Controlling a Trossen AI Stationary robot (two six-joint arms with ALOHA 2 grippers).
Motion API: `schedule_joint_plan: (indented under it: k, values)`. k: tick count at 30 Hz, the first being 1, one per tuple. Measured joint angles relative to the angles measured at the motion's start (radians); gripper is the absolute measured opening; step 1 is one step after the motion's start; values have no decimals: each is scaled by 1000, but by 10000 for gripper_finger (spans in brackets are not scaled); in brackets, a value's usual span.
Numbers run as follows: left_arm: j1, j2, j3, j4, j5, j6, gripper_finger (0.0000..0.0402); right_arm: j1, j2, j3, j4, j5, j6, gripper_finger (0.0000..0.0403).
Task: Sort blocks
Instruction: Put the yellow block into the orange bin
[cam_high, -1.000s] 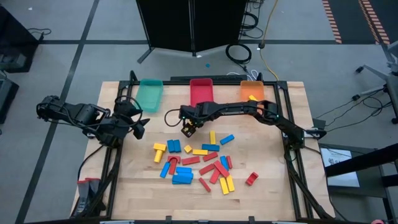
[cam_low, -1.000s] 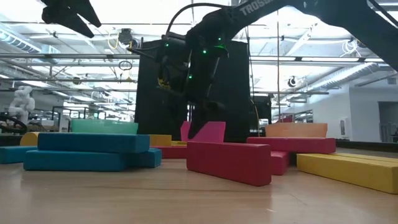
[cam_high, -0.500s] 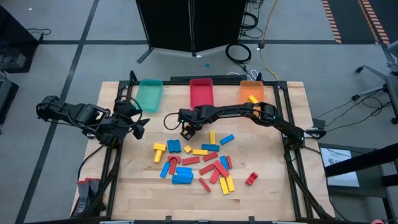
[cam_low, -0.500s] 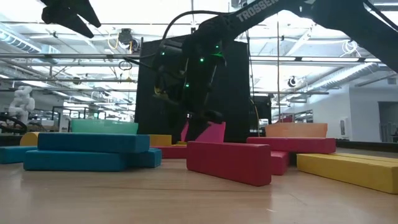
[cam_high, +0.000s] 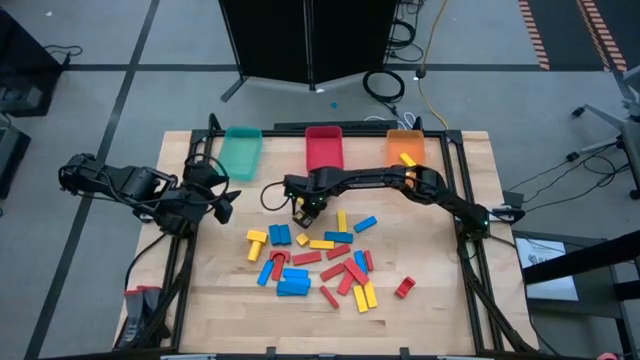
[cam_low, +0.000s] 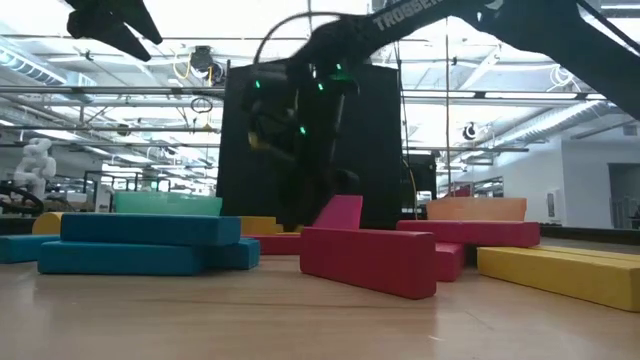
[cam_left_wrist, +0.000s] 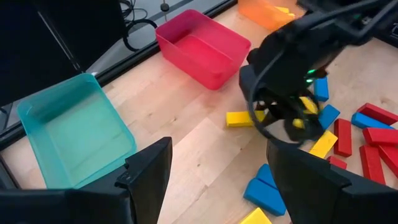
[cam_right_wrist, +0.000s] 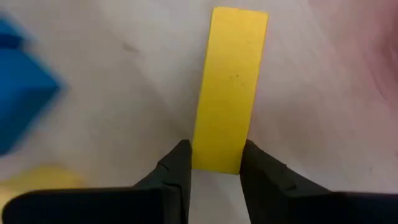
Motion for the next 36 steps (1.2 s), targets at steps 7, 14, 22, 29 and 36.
schedule_joint_plan:
  k: [7, 14, 22, 29, 36]
  values:
    - [0, 0, 0, -17, 0, 0, 267, 30, -7, 238, -226, -14, -141, 88]
    - [0, 0, 0, -16, 0, 0, 267, 20, -160, 276, -439, 108, -269, 88]
    - [0, 0, 0, -14, 0, 0, 267, -67, -514, -27, -482, 120, -348, 88]
    - [0, 0, 0, -15, -2, 0, 267, -215, -912, -558, -282, 117, -154, 88]
    - [0, 0, 0, -14, -9, 0, 267, -392, -1078, -891, -180, 121, 27, 88]
